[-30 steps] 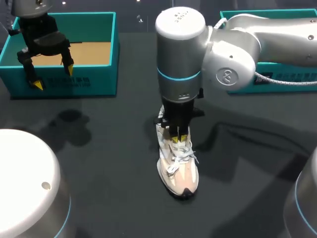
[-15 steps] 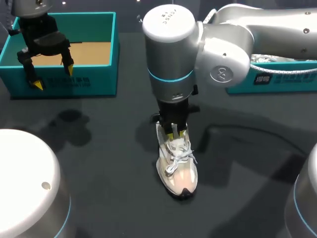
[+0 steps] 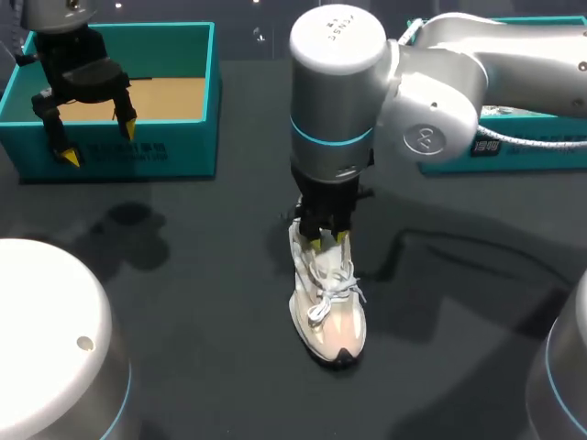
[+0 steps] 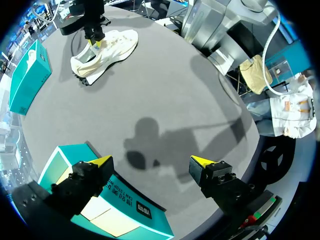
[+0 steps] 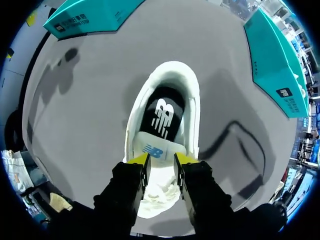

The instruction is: Take the shoe out of the shoebox, open the shoe tongue, remove and reinsert the insole, then place the shoe into the shoebox

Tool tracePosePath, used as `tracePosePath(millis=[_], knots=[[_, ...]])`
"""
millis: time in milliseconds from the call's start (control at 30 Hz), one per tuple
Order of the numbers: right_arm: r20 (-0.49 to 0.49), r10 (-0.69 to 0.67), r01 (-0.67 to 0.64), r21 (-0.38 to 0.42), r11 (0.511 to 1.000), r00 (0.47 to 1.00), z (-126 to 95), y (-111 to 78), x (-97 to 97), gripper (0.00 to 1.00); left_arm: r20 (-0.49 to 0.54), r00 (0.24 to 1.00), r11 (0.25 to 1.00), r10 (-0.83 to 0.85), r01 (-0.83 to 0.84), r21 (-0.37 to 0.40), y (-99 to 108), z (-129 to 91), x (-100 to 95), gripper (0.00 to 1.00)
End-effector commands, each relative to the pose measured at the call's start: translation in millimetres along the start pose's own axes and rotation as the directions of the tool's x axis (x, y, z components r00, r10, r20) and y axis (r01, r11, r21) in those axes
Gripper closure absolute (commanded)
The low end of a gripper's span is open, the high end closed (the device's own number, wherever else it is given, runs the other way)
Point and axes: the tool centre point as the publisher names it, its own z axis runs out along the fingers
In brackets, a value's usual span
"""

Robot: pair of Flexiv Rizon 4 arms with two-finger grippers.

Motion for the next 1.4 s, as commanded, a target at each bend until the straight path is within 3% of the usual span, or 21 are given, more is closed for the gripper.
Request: tracePosePath(millis=[33, 133, 167, 233, 300, 667, 800, 1033, 1400], knots=[[0.029, -0.138, 0.139, -0.023, 0.99, 0.99, -35, 1.3, 3.4, 0.59, 0.001, 1.0, 1.0, 0.001, -0.001, -0.003, 0, 0, 1.5, 0.0], [0.009, -0.323, 0.323, -0.055, 0.945, 0.947, -48, 5.7, 7.0, 0.51, 0.001, 1.0, 1.0, 0.001, -0.001, -0.003, 0, 0, 1.5, 0.0], [0.012, -0.392, 0.392, -0.059, 0.918, 0.92, -51, 7.0, 8.1, 0.51, 0.001, 1.0, 1.0, 0.001, -0.001, -0.003, 0, 0, 1.5, 0.0], [0.033, -0.528, 0.528, -0.095, 0.844, 0.849, -59, 8.7, 9.8, 0.38, 0.001, 1.0, 1.0, 0.001, -0.001, -0.003, 0, 0, 1.5, 0.0], [0.013, -0.726, 0.716, -0.178, 0.675, 0.688, -67, 4.9, 12.6, 0.0, 0.001, 1.0, 1.0, 0.001, -0.001, -0.003, 0, 0, 1.5, 0.0], [0.013, -0.726, 0.716, -0.178, 0.675, 0.688, -67, 4.9, 12.6, 0.0, 0.001, 1.0, 1.0, 0.001, -0.001, -0.003, 0, 0, 1.5, 0.0], [0.08, -0.797, 0.798, -0.14, 0.586, 0.599, -68, 19.2, 17.2, 0.0, 0.001, 1.0, 1.0, 0.001, -0.001, -0.003, 0, 0, 1.5, 0.0], [0.149, -0.863, 0.875, -0.034, 0.484, 0.483, -75, 42.3, 20.7, 0.0, 0.001, 1.0, 1.0, 0.001, -0.001, -0.003, 0, 0, 1.5, 0.0], [0.154, -0.912, 0.922, 0.02, 0.387, 0.38, -53, 75.3, 14.8, 0.0, 0.001, 1.0, 1.0, 0.001, -0.001, -0.003, 0, 0, 1.5, 0.0]])
